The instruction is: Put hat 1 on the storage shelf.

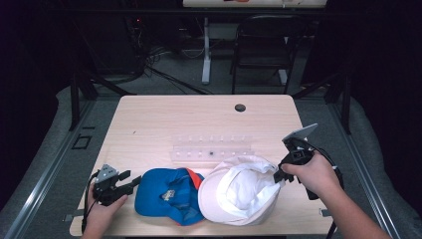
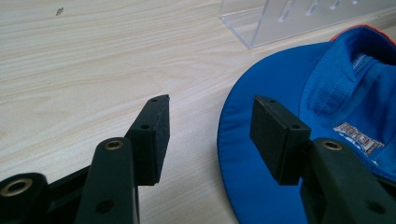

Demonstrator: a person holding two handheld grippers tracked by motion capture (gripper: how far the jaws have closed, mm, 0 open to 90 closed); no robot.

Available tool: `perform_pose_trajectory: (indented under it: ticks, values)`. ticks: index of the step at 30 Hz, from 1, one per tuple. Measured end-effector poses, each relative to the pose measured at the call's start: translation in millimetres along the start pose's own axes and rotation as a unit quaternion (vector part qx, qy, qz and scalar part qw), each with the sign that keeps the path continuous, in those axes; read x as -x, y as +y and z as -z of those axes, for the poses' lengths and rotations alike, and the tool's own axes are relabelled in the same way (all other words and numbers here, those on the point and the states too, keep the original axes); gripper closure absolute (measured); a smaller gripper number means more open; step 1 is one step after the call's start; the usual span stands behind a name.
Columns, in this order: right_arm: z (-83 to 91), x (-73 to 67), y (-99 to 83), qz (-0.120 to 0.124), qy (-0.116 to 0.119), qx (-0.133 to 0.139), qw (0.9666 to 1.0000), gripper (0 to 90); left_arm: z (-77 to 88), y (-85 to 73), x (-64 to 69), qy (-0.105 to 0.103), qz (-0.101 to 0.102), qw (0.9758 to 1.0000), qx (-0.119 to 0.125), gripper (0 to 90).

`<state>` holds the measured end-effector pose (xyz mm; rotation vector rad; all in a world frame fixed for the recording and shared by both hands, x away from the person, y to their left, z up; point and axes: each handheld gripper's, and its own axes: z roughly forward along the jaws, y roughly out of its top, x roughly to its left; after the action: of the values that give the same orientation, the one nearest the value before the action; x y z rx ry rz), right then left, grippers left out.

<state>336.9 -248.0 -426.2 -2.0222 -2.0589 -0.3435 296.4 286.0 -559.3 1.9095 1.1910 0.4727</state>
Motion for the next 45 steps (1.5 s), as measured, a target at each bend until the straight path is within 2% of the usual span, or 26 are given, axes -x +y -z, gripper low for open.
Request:
perform_pose_trajectory:
  ticks: [6, 8, 11, 16, 18, 20, 24, 25, 28, 31, 32, 33, 38, 43, 45]
  values:
    - [13.1, -6.0, 1.4, -0.003, 0.007, 0.006, 1.0000, 81.7, 0.1, 0.0, 0.1, 0.000, 0.000, 1.0000, 0.000, 47.9]
    - [17.8, -6.0, 2.0, 0.002, 0.007, -0.001, 1.0000, 81.6, 0.3, 0.0, 0.2, 0.000, -0.001, 1.0000, 0.001, 47.9]
    - [21.2, -7.0, 1.4, -0.004, 0.016, 0.002, 0.9999, 81.7, 0.3, 0.0, 0.2, 0.000, -0.001, 1.0000, 0.001, 47.9]
    - [28.7, -4.9, 1.7, -0.010, 0.055, -0.010, 0.9984, 81.7, -0.3, 0.0, 0.3, -0.001, 0.000, 1.0000, 0.000, 47.9]
    - [29.7, -4.9, 0.9, -0.019, 0.074, -0.004, 0.9971, 81.7, -0.2, 0.1, 0.4, 0.000, -0.001, 1.0000, -0.001, 47.9]
    - [32.1, -4.7, 0.4, -0.017, 0.087, -0.006, 0.9961, 81.7, -0.1, 0.1, 0.5, 0.000, -0.001, 1.0000, -0.001, 47.9]
    - [37.2, -4.6, 0.1, -0.019, 0.127, -0.015, 0.9916, 81.6, -0.1, 0.0, 0.3, -0.001, -0.001, 1.0000, 0.000, 47.9]
    - [37.4, -5.2, -0.7, -0.028, 0.141, -0.011, 0.9896, 81.7, 0.0, 0.1, 0.2, -0.001, -0.002, 1.0000, 0.000, 47.9]
    - [40.7, -4.7, -1.7, -0.029, 0.177, -0.012, 0.9837, 81.7, 0.3, 0.1, 0.2, -0.001, -0.002, 1.0000, 0.000, 47.9]
    - [43.7, -5.4, -3.0, -0.028, 0.214, -0.012, 0.9763, 81.6, 0.1, -0.1, 0.2, -0.001, 0.000, 1.0000, 0.000, 47.9]
    - [43.7, -5.4, -3.0, -0.028, 0.214, -0.012, 0.9763, 81.6, 0.1, -0.1, 0.2, -0.001, 0.000, 1.0000, 0.000, 47.9]
    - [45.4, -6.4, -3.8, -0.030, 0.227, -0.010, 0.9735, 81.6, 0.1, 0.0, 0.2, 0.000, 0.000, 1.0000, 0.000, 47.9]
    - [49.2, -8.1, -5.1, -0.031, 0.253, -0.007, 0.9671, 81.6, 0.1, 0.0, 0.4, 0.000, -0.003, 1.0000, -0.001, 47.8]
    - [58.6, -9.2, -5.4, -0.023, 0.260, -0.002, 0.9654, 81.6, -0.1, 0.0, 0.5, 0.000, -0.001, 1.0000, -0.001, 47.8]
    - [64.7, -9.9, -5.3, -0.028, 0.264, 0.011, 0.9640, 81.6, -0.1, 0.1, 0.5, -0.001, -0.003, 1.0000, -0.001, 47.8]
